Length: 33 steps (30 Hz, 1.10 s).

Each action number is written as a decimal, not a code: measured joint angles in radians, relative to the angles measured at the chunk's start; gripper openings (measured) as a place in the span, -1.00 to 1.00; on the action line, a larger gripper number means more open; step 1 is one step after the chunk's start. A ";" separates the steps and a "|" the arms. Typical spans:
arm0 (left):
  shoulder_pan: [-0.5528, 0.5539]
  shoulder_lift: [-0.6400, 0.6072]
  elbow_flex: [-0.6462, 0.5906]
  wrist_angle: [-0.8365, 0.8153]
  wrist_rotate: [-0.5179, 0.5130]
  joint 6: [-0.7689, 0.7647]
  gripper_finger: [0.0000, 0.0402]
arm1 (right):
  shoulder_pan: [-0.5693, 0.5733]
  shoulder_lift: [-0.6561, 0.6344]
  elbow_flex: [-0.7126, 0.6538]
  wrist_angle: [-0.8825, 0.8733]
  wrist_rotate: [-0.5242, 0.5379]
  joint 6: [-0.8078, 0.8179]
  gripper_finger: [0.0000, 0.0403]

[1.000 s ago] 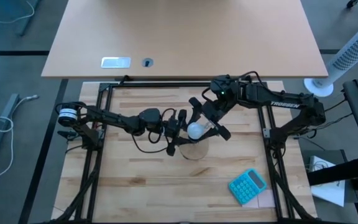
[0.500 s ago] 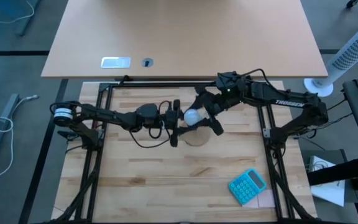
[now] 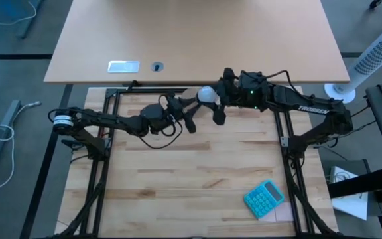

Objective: Screw lightbulb
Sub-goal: Insert the lightbulb into the lamp

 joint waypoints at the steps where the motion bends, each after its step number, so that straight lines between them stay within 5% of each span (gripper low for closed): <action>1: 0.000 0.000 0.000 0.000 -0.002 0.004 -0.47 | 0.000 0.001 -0.001 -0.001 0.000 -0.001 0.21; 16: -0.002 0.033 -0.007 -0.034 0.152 0.055 -0.65 | 0.009 0.007 -0.028 -0.011 -0.102 0.075 0.20; 24: -0.021 0.044 -0.021 -0.231 0.161 0.049 -0.64 | 0.011 0.006 -0.168 0.023 -0.116 0.154 0.17; 33: -0.048 -0.045 -0.164 -0.274 0.167 0.045 -0.64 | 0.013 0.001 -0.270 0.140 -0.116 0.200 0.18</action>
